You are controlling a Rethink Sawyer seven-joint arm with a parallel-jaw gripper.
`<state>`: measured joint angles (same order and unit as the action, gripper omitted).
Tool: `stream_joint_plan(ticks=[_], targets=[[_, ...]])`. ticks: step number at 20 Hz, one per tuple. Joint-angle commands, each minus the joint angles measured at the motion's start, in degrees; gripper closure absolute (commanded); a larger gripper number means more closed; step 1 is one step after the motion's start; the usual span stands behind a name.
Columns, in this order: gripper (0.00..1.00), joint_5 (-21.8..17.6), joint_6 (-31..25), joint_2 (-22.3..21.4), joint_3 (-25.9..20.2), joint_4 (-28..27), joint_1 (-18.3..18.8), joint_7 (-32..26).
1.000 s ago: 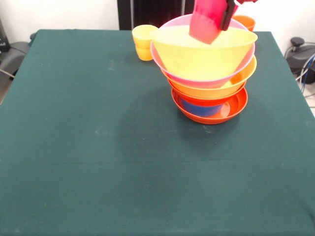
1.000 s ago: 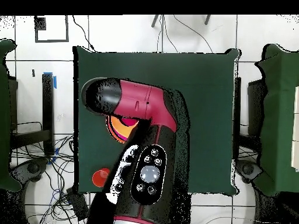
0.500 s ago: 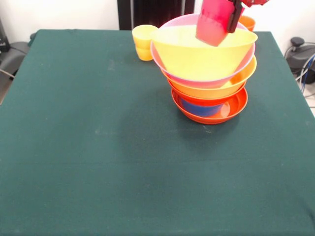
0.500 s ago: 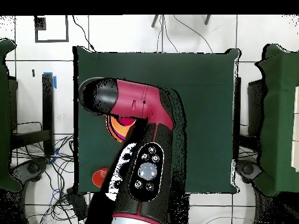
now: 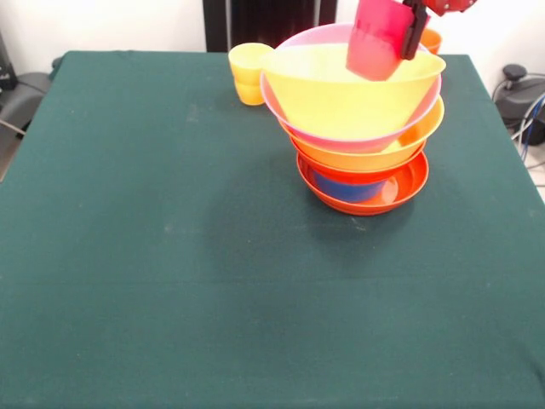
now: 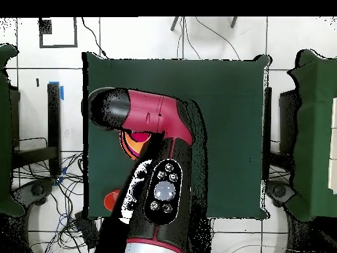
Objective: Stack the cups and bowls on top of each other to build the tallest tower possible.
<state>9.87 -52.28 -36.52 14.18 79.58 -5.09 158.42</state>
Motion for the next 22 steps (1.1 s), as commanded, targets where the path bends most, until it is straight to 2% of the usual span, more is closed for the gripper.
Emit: stream_joint_plan(ticks=[1,15,16,22], targets=[[1.0,-4.36,-3.7,3.72,-6.63,4.4,0.51,-6.56],[1.0,-4.94,-5.07,3.65,-7.22,3.76,0.98,-6.68],[0.0,-5.21,-5.14,3.71,-7.0,3.51,0.84,-6.54],[0.0,-5.89,-6.97,3.34,-6.39,2.67,0.78,-6.66]])
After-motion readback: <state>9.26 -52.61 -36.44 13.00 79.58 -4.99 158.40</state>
